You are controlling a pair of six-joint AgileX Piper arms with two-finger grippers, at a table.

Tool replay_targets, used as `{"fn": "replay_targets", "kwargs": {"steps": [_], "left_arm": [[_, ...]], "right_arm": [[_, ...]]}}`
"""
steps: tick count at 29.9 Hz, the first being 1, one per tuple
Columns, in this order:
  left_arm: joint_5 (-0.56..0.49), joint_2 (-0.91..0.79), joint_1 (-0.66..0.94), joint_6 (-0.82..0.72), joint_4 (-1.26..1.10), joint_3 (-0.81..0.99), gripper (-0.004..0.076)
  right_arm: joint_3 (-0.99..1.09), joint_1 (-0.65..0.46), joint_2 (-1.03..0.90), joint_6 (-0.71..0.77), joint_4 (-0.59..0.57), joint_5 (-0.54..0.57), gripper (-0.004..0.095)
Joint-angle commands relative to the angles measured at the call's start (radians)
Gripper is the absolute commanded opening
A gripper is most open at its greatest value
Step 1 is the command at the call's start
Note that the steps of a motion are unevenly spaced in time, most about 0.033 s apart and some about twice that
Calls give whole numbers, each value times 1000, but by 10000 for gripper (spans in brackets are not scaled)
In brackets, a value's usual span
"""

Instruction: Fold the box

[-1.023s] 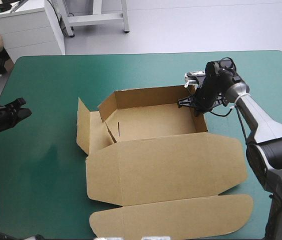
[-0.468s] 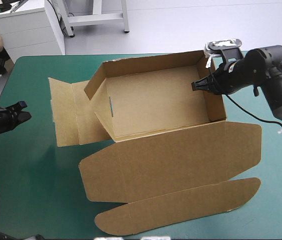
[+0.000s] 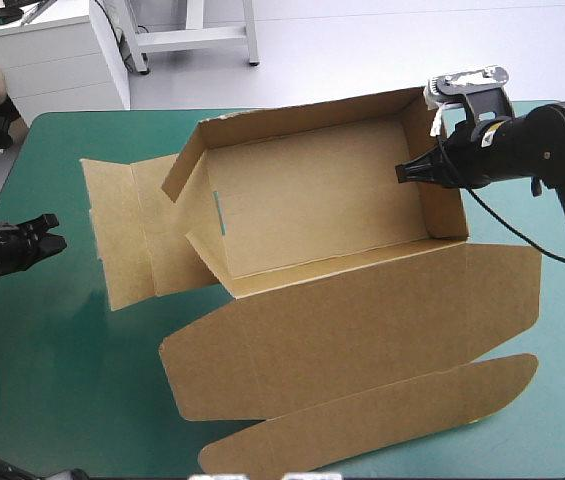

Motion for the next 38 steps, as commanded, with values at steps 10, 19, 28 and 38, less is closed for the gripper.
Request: {"fn": "replay_targets", "kwargs": {"steps": [10, 19, 28, 38], "left_arm": [[63, -34, -23, -1, -30, -20, 582], [63, -34, -206, 61, -103, -20, 535], [37, -34, -358, 62, -168, -20, 535], [190, -36, -393, 121, -306, -36, 534]], "right_arm": [[-29, -3, -38, 1, 72, -69, -15], [-29, -3, -23, -12, 227, -114, -15], [-29, -3, 19, -18, 202, -179, -15], [-29, -6, 69, -1, 169, -219, -15]]}}
